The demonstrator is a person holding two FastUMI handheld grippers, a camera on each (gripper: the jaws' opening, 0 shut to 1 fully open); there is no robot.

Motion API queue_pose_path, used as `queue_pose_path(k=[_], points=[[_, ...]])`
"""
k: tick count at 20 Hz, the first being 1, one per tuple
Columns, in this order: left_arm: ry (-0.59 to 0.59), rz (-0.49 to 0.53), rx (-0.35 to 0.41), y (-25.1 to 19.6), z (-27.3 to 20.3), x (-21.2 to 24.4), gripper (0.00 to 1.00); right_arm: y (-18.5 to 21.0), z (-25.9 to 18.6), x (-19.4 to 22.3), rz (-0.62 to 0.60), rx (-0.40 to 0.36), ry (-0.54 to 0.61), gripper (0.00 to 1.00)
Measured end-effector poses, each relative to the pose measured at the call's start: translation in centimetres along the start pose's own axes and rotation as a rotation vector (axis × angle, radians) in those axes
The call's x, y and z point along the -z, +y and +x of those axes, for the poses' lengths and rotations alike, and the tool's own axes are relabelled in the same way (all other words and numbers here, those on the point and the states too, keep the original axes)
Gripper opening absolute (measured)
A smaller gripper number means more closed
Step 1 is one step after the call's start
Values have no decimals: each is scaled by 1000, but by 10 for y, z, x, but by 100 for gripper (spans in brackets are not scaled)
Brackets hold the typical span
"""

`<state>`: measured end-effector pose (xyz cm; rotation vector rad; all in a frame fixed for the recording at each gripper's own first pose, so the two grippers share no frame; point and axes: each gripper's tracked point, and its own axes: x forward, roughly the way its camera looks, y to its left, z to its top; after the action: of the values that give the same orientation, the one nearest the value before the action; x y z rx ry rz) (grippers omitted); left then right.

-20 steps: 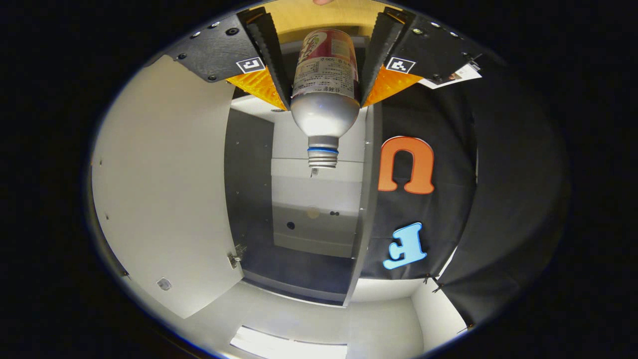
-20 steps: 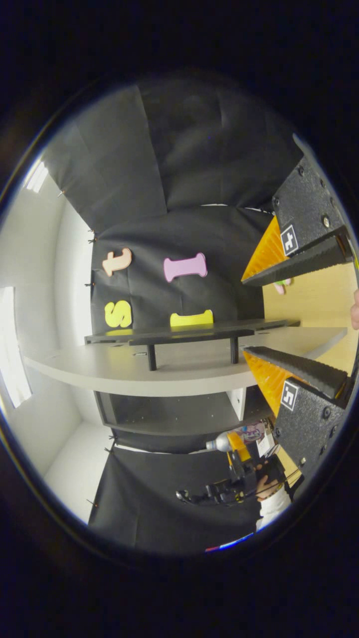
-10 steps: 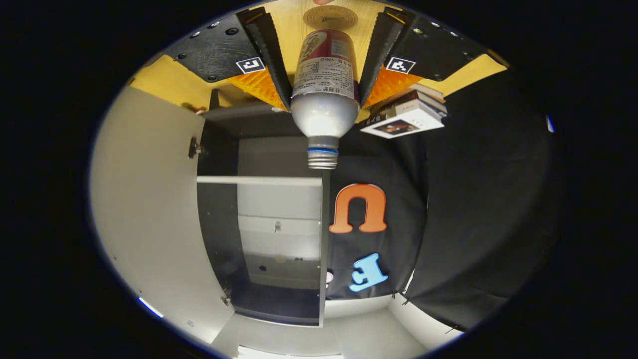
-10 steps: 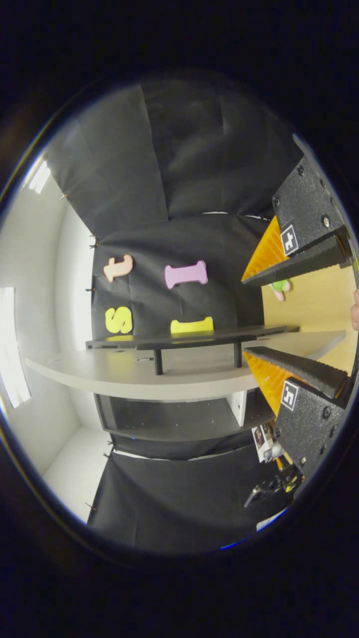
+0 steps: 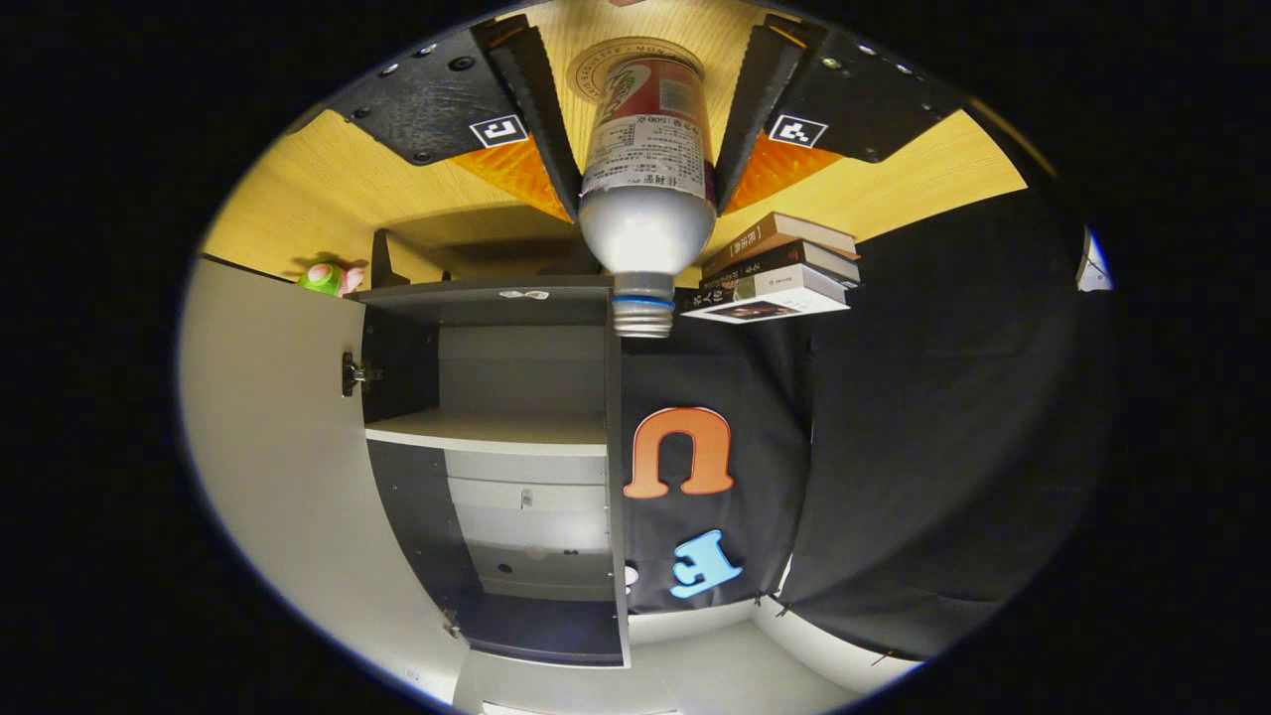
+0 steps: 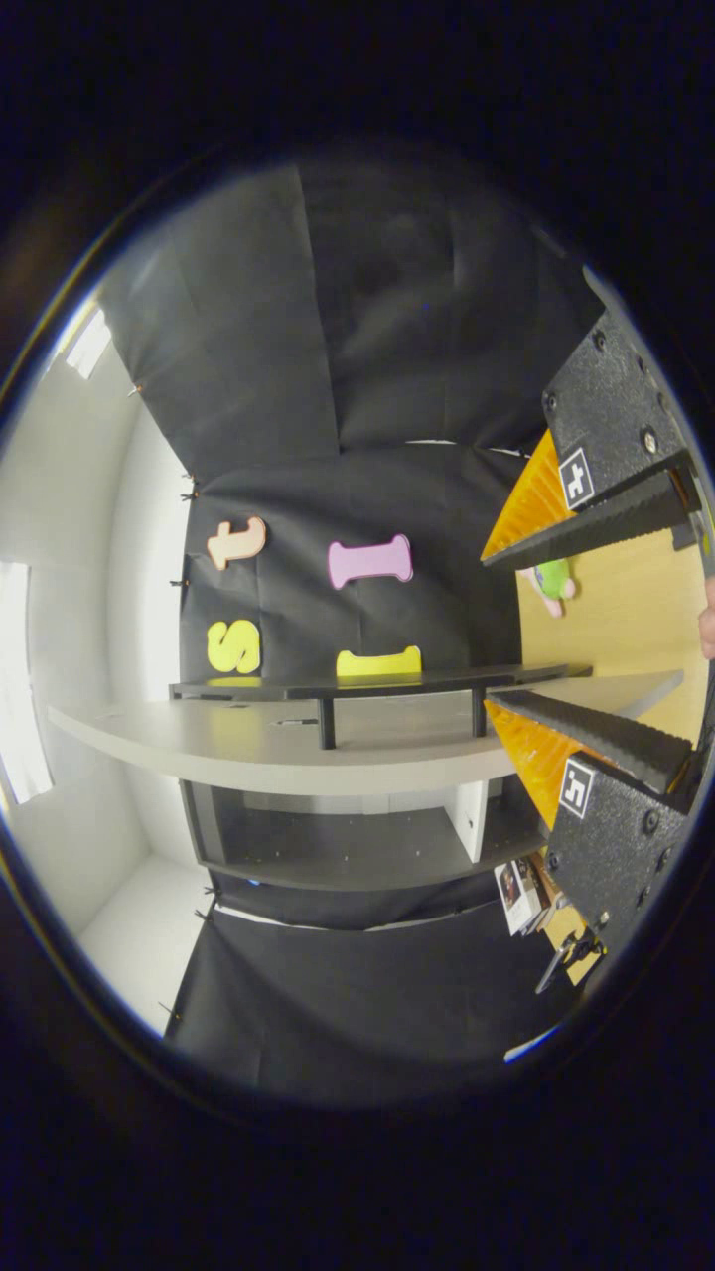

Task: Open the cabinet door with the right hand, grasp the bottle in the cabinet with the left hand and place it on the coaster, then close the cabinet door with the right hand.

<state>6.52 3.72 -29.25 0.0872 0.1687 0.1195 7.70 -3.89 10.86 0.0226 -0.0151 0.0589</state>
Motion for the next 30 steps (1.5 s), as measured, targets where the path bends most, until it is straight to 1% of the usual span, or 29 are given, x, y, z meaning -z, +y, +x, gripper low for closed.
queue_pose_path(k=[1, 2, 5, 6, 7, 9, 11, 12, 13, 18, 21, 23, 26, 30], points=[[7, -2, 6, -3, 1, 5, 73, 0, 0, 1, 3, 1, 1, 77], [9, 7, -4, 1, 3, 8, 73, 1, 1, 1, 6, -1, 2, 76], [-20, 27, -6, -1, -6, 7, 73, 2, 1, 0, 5, -2, -1, 77], [-28, 42, 2, -3, -4, 7, 63, 2, 3, 0, 4, -1, -1, 77], [-28, 57, 9, -5, -6, 8, 73, 2, 3, 0, 6, -3, -1, 77], [-16, 47, 30, -9, -7, 7, 73, 4, 6, 2, 4, -6, 5, 77], [-7, 30, 31, -9, -9, 6, 76, 5, 9, 4, 4, -9, 8, 77], [-7, 25, 31, -8, -9, 6, 87, 7, 10, 3, 6, -13, 8, 77], [-4, 24, 32, -7, -8, 6, 78, 8, 11, 3, 6, -17, 8, 77], [-7, 36, 49, -9, -13, 4, 80, 11, 14, 4, -14, -20, 9, 77], [-13, 41, 58, -8, -16, 0, 86, 10, 15, 5, -11, -18, 7, 77], [-6, 45, 68, -9, -18, -3, 89, 9, 16, 5, -7, -18, 6, 77], [-36, 49, 77, -8, -23, -24, 89, 9, 17, 8, -5, -20, 4, 77], [-93, 74, 92, -5, -32, -74, 90, 7, 22, 11, 7, -28, 2, 77]])
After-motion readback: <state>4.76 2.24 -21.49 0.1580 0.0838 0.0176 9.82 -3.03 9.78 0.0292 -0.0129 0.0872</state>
